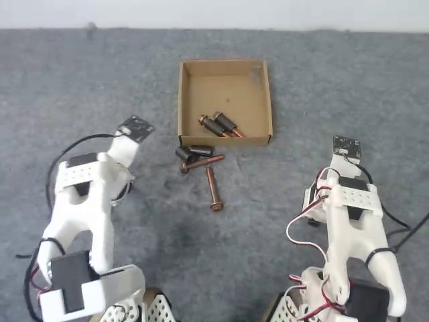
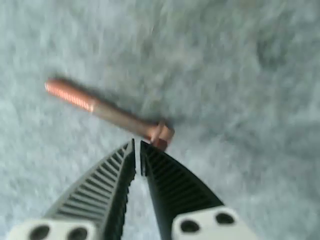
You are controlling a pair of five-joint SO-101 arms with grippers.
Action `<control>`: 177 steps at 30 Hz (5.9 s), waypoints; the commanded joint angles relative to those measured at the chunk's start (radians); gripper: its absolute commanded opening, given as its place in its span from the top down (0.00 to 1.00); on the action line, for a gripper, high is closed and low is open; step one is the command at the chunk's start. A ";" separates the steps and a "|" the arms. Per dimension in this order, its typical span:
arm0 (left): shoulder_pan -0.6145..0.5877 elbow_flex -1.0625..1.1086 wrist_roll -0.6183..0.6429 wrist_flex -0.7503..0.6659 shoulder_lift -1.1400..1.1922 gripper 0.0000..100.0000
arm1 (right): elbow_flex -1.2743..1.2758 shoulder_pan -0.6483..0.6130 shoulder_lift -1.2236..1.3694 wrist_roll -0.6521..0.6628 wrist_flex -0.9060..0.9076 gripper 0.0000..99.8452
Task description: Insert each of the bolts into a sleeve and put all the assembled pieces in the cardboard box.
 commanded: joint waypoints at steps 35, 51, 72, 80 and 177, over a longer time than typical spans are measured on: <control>0.035 -0.665 0.161 0.519 0.565 0.99 | 0.026 0.002 -0.051 0.014 -0.053 0.99; 0.169 -0.530 0.161 0.405 0.446 0.99 | 0.026 -0.018 -0.051 0.014 -0.053 0.99; 0.308 -0.386 0.166 0.163 0.334 0.99 | 0.026 -0.019 -0.051 0.014 -0.053 0.99; 0.305 -0.487 0.167 0.029 0.410 0.99 | 0.026 -0.019 -0.051 0.014 -0.053 0.99; 0.175 -0.467 0.540 0.121 0.382 0.99 | 0.026 -0.018 -0.054 0.012 -0.054 0.99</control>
